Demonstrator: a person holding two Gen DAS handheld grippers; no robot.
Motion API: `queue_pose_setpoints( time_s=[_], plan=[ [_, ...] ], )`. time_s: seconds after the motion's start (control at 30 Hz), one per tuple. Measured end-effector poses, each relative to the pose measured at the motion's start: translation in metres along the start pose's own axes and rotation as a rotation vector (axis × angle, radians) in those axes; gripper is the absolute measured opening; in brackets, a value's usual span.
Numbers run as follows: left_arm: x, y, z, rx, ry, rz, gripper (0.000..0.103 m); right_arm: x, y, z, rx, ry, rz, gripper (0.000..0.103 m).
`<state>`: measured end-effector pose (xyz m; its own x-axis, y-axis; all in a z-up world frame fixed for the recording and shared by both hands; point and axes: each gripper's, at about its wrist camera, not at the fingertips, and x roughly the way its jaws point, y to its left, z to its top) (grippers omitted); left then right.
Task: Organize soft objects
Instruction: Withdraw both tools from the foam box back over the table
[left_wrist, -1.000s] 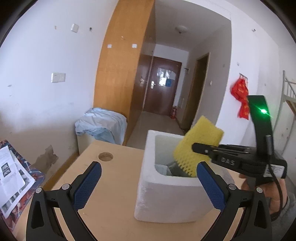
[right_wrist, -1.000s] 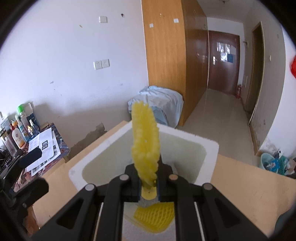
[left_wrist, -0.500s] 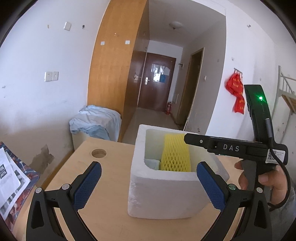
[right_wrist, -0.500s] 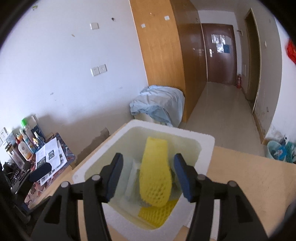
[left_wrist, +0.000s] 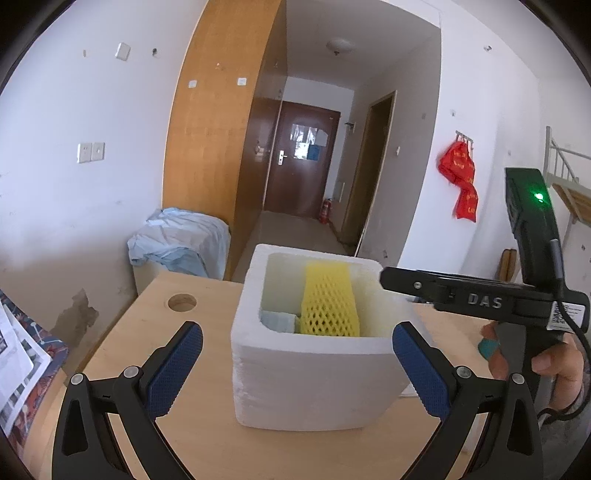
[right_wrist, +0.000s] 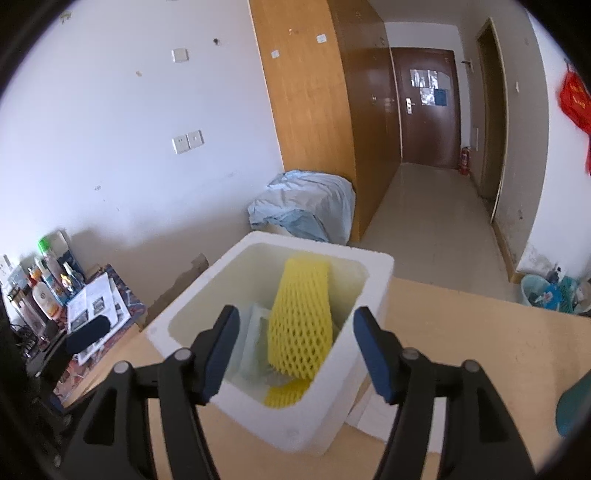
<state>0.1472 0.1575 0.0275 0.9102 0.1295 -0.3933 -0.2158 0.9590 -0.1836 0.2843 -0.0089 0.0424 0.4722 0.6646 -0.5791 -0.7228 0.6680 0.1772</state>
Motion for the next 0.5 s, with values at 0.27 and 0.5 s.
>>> queue_pose_setpoints(
  time_s=[0.27,0.5],
  plan=[
    [-0.014,-0.018,-0.007,0.015,0.02,-0.034,0.102,-0.04,-0.01,-0.026,0.033,0.009,-0.051,0.074],
    [-0.03,-0.04,-0.016,0.04,0.019,-0.067,0.102,-0.078,-0.014,-0.053,0.054,-0.018,-0.102,0.075]
  ],
)
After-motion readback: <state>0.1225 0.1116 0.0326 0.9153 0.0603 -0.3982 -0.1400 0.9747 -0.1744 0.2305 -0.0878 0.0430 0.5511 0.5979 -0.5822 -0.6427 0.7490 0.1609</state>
